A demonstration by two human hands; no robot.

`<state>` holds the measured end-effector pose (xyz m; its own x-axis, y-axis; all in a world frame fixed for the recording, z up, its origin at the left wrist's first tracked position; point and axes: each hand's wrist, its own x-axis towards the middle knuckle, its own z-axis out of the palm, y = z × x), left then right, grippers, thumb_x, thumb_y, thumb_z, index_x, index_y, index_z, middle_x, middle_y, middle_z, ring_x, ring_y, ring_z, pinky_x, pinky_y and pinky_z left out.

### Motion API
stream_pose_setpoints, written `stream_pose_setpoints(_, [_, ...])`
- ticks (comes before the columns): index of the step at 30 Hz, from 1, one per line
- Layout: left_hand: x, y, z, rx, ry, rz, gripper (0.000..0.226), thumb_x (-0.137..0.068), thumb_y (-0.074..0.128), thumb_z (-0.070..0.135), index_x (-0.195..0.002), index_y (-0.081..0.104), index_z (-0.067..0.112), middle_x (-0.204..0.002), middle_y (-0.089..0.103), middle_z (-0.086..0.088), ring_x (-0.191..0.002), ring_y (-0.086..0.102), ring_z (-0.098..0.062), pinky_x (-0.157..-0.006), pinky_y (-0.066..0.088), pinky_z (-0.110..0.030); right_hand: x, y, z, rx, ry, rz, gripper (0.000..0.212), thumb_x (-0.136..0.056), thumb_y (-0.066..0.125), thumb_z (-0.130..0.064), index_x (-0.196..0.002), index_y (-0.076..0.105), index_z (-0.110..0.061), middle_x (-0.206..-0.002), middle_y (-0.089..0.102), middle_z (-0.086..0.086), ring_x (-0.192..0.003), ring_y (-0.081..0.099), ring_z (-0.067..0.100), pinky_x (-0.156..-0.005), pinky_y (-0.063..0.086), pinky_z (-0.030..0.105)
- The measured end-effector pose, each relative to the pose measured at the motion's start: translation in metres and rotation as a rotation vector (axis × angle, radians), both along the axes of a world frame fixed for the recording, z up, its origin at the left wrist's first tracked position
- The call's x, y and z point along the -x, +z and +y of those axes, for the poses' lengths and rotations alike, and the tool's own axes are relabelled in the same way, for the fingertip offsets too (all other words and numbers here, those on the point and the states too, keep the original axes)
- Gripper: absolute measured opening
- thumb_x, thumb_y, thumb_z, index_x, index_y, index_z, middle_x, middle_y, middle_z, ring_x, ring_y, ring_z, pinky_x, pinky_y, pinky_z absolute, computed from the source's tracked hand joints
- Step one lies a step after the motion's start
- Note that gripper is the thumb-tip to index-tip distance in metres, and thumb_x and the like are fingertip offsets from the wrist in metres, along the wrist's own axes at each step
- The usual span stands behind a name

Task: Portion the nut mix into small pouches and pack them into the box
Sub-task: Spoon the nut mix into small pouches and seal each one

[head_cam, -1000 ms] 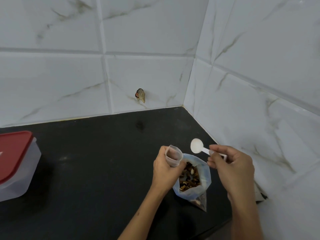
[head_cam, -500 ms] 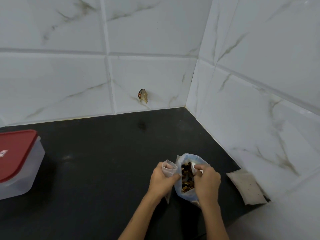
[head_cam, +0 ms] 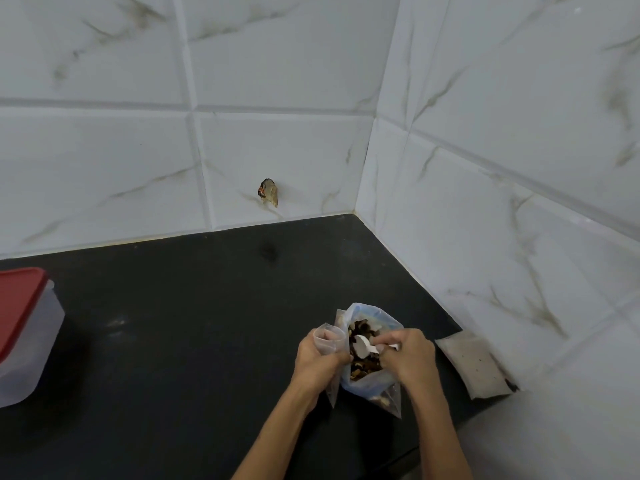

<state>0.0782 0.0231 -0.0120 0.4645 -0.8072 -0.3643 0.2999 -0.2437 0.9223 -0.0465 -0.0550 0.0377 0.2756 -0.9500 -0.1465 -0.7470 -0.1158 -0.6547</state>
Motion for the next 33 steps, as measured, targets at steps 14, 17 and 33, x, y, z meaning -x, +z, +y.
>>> stream_pose_setpoints(14, [-0.004,-0.004,-0.001,0.032,0.029,0.034,0.04,-0.059,0.071,-0.001,-0.098,0.065,0.009,-0.093,0.072,-0.015,-0.09,0.071,-0.028,-0.082,0.058,-0.049,-0.015,-0.002,-0.002,0.002,0.224,0.205,0.027,-0.09,0.06,-0.014,-0.115,0.063,-0.024,-0.124,0.053,0.0,-0.111,0.054,0.012,-0.096,0.046,0.027])
stream_pose_setpoints(17, [-0.006,-0.007,0.0,0.033,0.025,0.044,0.04,-0.063,0.069,-0.005,-0.101,0.065,0.009,-0.095,0.072,-0.015,-0.092,0.071,-0.028,-0.084,0.057,-0.051,-0.008,0.005,-0.011,0.046,0.212,0.202,0.022,-0.089,0.061,-0.012,-0.108,0.067,-0.024,-0.124,0.056,0.0,-0.11,0.057,0.012,-0.094,0.049,0.029])
stream_pose_setpoints(33, [-0.004,-0.005,0.004,0.031,0.048,0.057,0.049,-0.053,0.068,0.003,-0.102,0.065,0.008,-0.097,0.072,-0.016,-0.093,0.07,-0.028,-0.083,0.058,-0.049,-0.01,0.015,-0.007,0.029,0.312,0.194,0.022,-0.088,0.061,-0.007,-0.1,0.07,-0.023,-0.123,0.059,0.001,-0.11,0.057,0.013,-0.092,0.048,0.027])
